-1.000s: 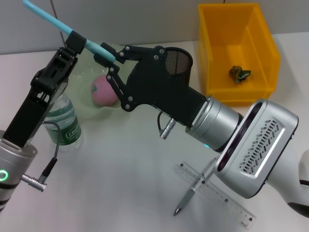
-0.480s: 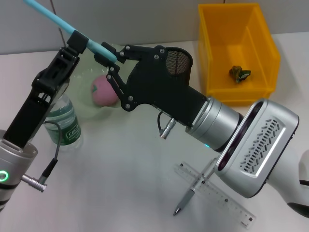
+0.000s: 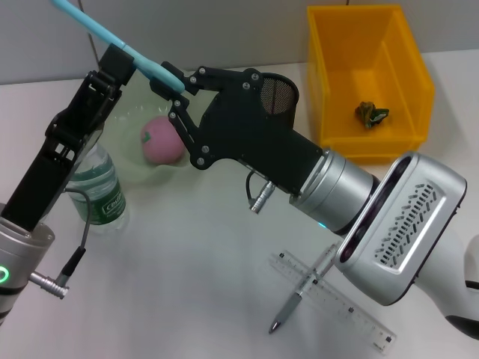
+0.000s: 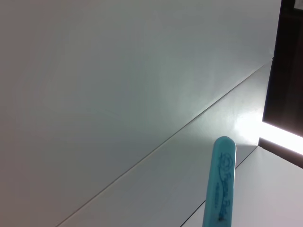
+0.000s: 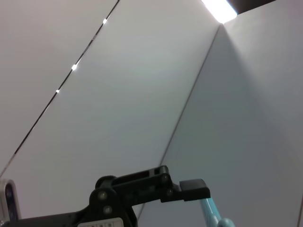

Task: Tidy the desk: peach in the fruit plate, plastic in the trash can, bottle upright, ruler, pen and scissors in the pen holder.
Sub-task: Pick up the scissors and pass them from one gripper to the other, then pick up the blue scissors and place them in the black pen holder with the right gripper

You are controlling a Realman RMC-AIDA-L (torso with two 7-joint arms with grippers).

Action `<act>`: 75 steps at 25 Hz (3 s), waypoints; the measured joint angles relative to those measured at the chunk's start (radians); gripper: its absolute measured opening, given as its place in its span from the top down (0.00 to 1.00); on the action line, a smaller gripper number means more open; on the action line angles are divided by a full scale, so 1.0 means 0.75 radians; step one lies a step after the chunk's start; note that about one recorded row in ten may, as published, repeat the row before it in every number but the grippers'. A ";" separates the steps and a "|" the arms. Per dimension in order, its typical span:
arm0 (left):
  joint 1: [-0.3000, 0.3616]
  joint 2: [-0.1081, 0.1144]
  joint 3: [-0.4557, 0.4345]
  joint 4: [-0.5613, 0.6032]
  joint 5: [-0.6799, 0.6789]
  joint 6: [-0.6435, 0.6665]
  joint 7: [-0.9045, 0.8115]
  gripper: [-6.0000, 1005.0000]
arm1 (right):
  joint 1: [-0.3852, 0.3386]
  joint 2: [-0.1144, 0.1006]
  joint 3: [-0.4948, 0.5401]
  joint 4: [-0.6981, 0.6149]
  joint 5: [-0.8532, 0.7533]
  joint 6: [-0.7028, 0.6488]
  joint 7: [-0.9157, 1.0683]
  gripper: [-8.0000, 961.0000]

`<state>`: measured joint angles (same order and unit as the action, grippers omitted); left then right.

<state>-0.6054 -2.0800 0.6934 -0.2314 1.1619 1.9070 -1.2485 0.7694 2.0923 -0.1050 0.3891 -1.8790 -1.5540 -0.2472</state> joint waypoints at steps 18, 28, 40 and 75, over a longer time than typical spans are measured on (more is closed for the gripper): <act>0.036 0.002 0.016 0.284 0.212 0.043 0.000 0.17 | -0.123 0.000 0.183 -0.022 -0.001 -0.141 0.283 0.91; 0.167 0.018 0.277 0.841 0.420 0.040 0.006 0.17 | -0.185 -0.012 0.282 -0.217 -0.001 -0.165 0.811 0.91; 0.311 0.027 0.409 1.151 0.561 -0.093 0.006 0.17 | -0.117 -0.021 -0.068 -1.075 -0.002 -0.037 2.020 0.90; 0.324 0.021 0.375 1.141 0.656 -0.195 0.125 0.17 | 0.540 -0.247 -0.990 -1.705 -1.125 -0.110 3.614 0.90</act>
<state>-0.3620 -2.0647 0.9743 0.6244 1.6542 1.7604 -1.1550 1.1746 1.9073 -0.8478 -0.8900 -2.7227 -1.6362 2.4630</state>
